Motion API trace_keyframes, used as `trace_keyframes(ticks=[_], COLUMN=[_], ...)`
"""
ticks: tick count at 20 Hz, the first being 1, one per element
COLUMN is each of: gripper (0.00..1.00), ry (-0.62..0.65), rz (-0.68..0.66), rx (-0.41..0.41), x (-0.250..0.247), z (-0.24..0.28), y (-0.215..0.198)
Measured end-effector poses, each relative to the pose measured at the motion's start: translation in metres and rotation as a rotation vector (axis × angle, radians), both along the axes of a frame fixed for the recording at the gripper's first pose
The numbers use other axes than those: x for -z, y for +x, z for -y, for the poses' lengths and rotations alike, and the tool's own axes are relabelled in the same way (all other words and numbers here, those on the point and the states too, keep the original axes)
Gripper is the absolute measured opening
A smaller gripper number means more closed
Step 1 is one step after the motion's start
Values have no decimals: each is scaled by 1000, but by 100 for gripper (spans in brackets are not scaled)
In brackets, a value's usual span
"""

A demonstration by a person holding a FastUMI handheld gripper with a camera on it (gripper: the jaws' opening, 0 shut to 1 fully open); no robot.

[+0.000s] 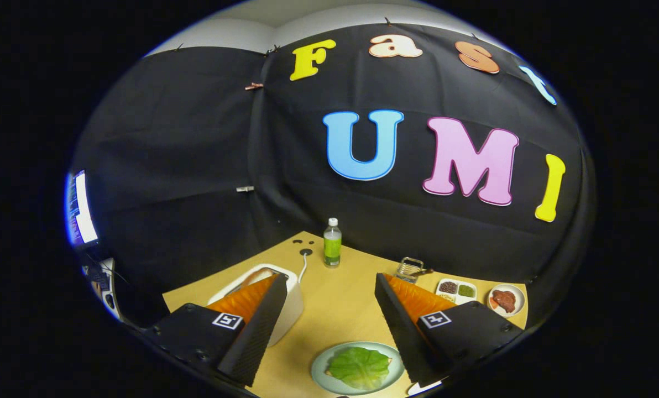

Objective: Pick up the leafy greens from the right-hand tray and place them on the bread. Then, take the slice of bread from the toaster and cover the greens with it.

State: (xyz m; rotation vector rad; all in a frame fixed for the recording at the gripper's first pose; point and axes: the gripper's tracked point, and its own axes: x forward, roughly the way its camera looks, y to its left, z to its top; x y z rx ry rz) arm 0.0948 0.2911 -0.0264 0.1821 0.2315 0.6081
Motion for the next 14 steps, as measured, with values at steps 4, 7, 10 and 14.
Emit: trace_keyframes(ticks=[4,7,10,14], gripper=[100,100,100,99], ry=[26,26,29,-25], rz=[16,-18,-101,-185], rx=[-52,-80,-98,-107], x=[-21,-13,10,53], z=[-49,-87,-126,-166], y=[-2,-4,-3,3])
